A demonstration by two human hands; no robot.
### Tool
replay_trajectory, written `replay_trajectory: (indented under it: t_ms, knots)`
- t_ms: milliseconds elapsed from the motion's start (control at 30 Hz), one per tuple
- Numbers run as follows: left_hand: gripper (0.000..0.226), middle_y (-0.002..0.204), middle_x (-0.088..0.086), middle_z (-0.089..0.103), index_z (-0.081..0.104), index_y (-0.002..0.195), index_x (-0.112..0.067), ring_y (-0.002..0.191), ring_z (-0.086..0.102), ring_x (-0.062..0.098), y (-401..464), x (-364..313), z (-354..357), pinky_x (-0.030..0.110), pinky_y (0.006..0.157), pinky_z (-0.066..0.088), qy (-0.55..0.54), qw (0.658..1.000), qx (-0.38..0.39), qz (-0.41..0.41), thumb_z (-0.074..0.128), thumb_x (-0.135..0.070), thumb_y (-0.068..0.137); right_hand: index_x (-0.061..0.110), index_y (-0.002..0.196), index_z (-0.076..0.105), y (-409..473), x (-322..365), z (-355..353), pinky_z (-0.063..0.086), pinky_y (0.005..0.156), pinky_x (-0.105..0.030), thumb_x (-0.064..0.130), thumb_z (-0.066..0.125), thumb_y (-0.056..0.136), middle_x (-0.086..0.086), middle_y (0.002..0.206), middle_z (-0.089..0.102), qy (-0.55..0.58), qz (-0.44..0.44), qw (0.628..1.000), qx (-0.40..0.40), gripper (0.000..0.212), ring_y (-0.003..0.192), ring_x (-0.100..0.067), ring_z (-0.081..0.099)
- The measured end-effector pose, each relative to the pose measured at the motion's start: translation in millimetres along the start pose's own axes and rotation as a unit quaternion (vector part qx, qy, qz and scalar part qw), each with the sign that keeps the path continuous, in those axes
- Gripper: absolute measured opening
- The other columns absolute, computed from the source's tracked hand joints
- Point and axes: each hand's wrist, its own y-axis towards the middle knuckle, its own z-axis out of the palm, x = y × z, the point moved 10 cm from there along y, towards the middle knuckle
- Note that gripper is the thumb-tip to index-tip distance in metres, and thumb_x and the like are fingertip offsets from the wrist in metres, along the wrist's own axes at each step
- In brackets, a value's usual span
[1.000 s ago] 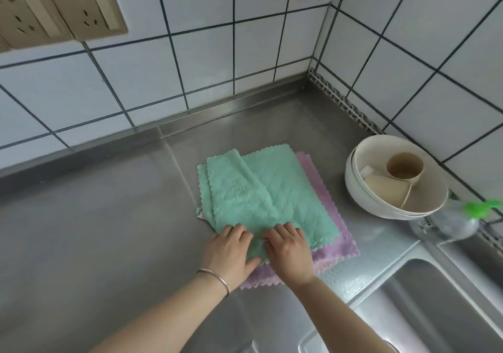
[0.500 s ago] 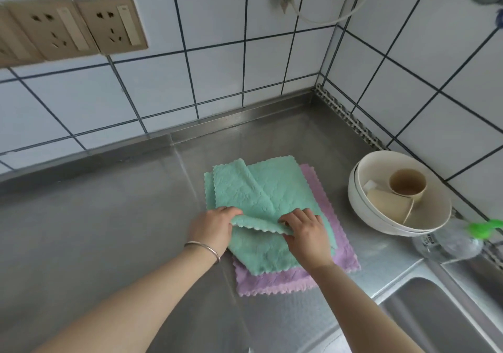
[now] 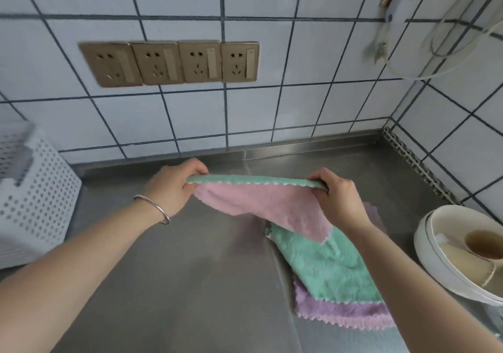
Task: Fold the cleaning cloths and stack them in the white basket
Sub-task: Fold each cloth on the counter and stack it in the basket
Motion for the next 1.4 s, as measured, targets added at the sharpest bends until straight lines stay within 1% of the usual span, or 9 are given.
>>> replay_trajectory:
  t_ms: [267, 467, 567, 667, 867, 933, 1100, 1233, 1400]
  knots:
    - [0.008, 0.091, 0.004, 0.070, 0.071, 0.089, -0.017, 0.091, 0.063, 0.025, 10.4, 116.1, -110.0, 0.028, 0.079, 0.046, 0.023, 0.993, -0.039, -0.112, 0.066, -0.020, 0.083, 0.014, 0.099, 0.067, 66.1, 90.2, 76.7, 0.029, 0.061, -0.023, 0.016, 0.051, 0.090, 0.000, 0.083, 0.059, 0.096, 0.071, 0.991, 0.056, 0.018, 0.084, -0.021, 0.054]
    - [0.009, 0.082, 0.002, 0.065, 0.070, 0.088, -0.012, 0.080, 0.060, 0.021, -27.4, 153.3, -190.0, 0.023, 0.075, 0.040, -0.006, 0.977, -0.174, -0.125, 0.069, -0.010, 0.079, 0.015, 0.087, 0.066, 66.1, 167.2, 80.6, 0.036, 0.053, -0.003, 0.013, 0.058, 0.087, 0.002, 0.082, 0.062, 0.193, 0.018, 0.981, -0.010, 0.009, 0.075, -0.013, 0.053]
    - [0.016, 0.072, -0.017, 0.065, 0.070, 0.083, -0.018, 0.072, 0.059, 0.010, -68.5, 168.5, -183.9, 0.021, 0.070, 0.043, -0.012, 0.981, -0.164, -0.104, 0.070, -0.004, 0.076, 0.019, 0.082, 0.064, 37.0, 178.5, 90.2, 0.037, 0.059, -0.007, 0.011, 0.064, 0.083, 0.004, 0.079, 0.062, 0.212, -0.018, 0.977, -0.011, 0.008, 0.070, -0.008, 0.054]
    - [0.032, 0.075, -0.035, 0.061, 0.061, 0.090, -0.033, 0.075, 0.056, 0.002, -108.7, 192.1, -135.6, 0.025, 0.071, 0.048, 0.008, 0.994, -0.076, -0.084, 0.071, -0.008, 0.072, 0.021, 0.078, 0.068, -1.7, 169.1, 123.3, 0.039, 0.063, -0.008, 0.012, 0.073, 0.077, 0.013, 0.073, 0.059, 0.162, -0.073, 0.983, 0.056, 0.010, 0.069, 0.005, 0.055]
    - [0.020, 0.088, -0.015, 0.068, 0.072, 0.085, -0.039, 0.085, 0.064, 0.011, -176.8, 210.8, -14.5, 0.024, 0.069, 0.051, 0.135, 0.984, 0.115, -0.034, 0.061, -0.026, 0.074, 0.028, 0.072, 0.072, -85.1, 120.1, 210.9, 0.040, 0.056, -0.015, 0.008, 0.081, 0.062, 0.015, 0.070, 0.062, -0.024, -0.147, 0.970, 0.193, 0.024, 0.065, -0.005, 0.059]
    - [0.022, 0.111, -0.017, 0.062, 0.067, 0.105, -0.039, 0.107, 0.057, 0.011, -201.9, 220.8, 30.7, 0.028, 0.086, 0.047, 0.158, 0.951, 0.254, -0.080, 0.053, -0.037, 0.088, 0.032, 0.071, 0.072, -107.9, 102.8, 230.3, 0.040, 0.051, -0.013, 0.011, 0.084, 0.059, 0.015, 0.070, 0.063, -0.072, -0.132, 0.962, 0.226, 0.026, 0.065, -0.007, 0.062]
    - [0.059, 0.123, -0.014, 0.057, 0.049, 0.129, -0.037, 0.112, 0.054, 0.008, -234.7, 241.0, 79.7, 0.021, 0.092, 0.040, 0.104, 0.866, 0.455, -0.182, 0.064, -0.054, 0.075, 0.034, 0.106, 0.063, -153.9, 77.4, 277.1, 0.038, 0.085, -0.020, 0.043, 0.057, 0.086, 0.018, 0.095, 0.055, -0.141, -0.108, 0.890, 0.421, 0.023, 0.092, -0.003, 0.045]
    - [0.042, 0.120, -0.008, 0.061, 0.056, 0.122, -0.027, 0.110, 0.057, 0.010, -193.4, 264.7, 58.8, 0.019, 0.091, 0.040, 0.005, 0.894, 0.334, -0.297, 0.059, -0.045, 0.084, 0.032, 0.104, 0.064, -138.9, 76.0, 282.0, 0.044, 0.086, -0.022, 0.080, 0.040, 0.069, 0.020, 0.089, 0.055, -0.084, -0.018, 0.891, 0.447, 0.064, 0.087, -0.001, 0.051]
    - [0.021, 0.083, 0.009, 0.073, 0.063, 0.065, -0.019, 0.081, 0.068, 0.027, -134.7, 322.6, 46.4, 0.038, 0.084, 0.053, -0.095, 0.889, 0.095, -0.438, 0.056, -0.026, 0.084, 0.020, 0.110, 0.066, -59.8, 51.2, 283.2, 0.045, 0.070, -0.025, 0.030, 0.054, 0.090, 0.001, 0.093, 0.065, -0.011, 0.188, 0.933, 0.307, 0.025, 0.080, -0.015, 0.057]
